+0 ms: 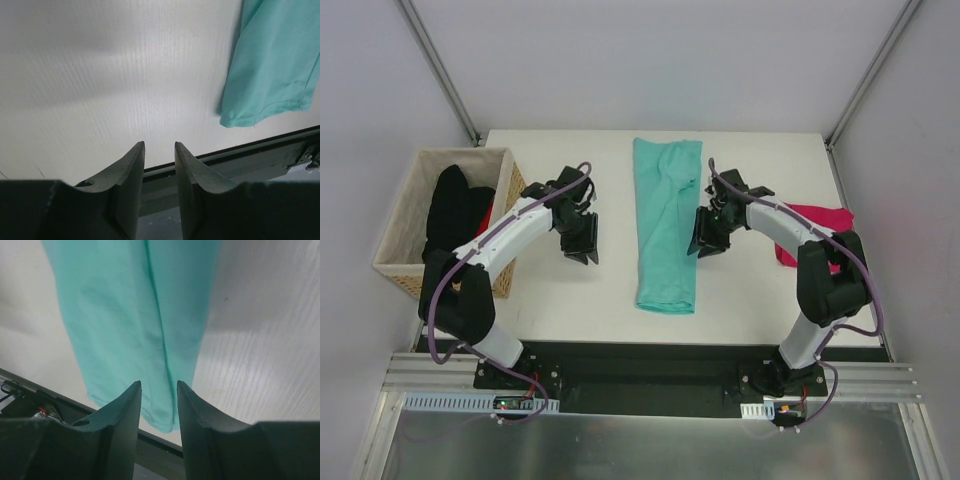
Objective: Fold and stack the t-shirts
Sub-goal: Grab the bottom of the folded rectangular tshirt with both arms
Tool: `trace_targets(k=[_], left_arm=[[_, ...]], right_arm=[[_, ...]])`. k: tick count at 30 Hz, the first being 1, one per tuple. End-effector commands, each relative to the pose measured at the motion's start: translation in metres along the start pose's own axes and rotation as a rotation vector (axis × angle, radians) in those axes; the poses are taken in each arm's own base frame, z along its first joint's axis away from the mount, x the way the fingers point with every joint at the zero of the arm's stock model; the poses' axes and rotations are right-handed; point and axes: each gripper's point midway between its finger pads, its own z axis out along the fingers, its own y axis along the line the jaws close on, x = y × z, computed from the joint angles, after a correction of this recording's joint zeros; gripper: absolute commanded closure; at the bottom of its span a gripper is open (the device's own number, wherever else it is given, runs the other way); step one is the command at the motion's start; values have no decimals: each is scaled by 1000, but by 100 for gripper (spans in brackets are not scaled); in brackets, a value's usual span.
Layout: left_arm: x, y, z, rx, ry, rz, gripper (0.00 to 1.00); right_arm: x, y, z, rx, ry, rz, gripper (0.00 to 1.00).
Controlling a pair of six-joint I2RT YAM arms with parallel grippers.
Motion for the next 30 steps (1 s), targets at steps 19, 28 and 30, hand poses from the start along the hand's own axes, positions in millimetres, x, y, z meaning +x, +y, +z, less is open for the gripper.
trace_targets(k=[19, 28, 30], left_arm=[[25, -65, 53, -37, 115, 126, 71], [49, -65, 69, -67, 165, 144, 71], [52, -68, 69, -65, 169, 140, 70]], right_arm=[[82, -53, -14, 121, -54, 19, 34], [107, -54, -14, 114, -19, 18, 34], [107, -52, -15, 107, -14, 13, 34]])
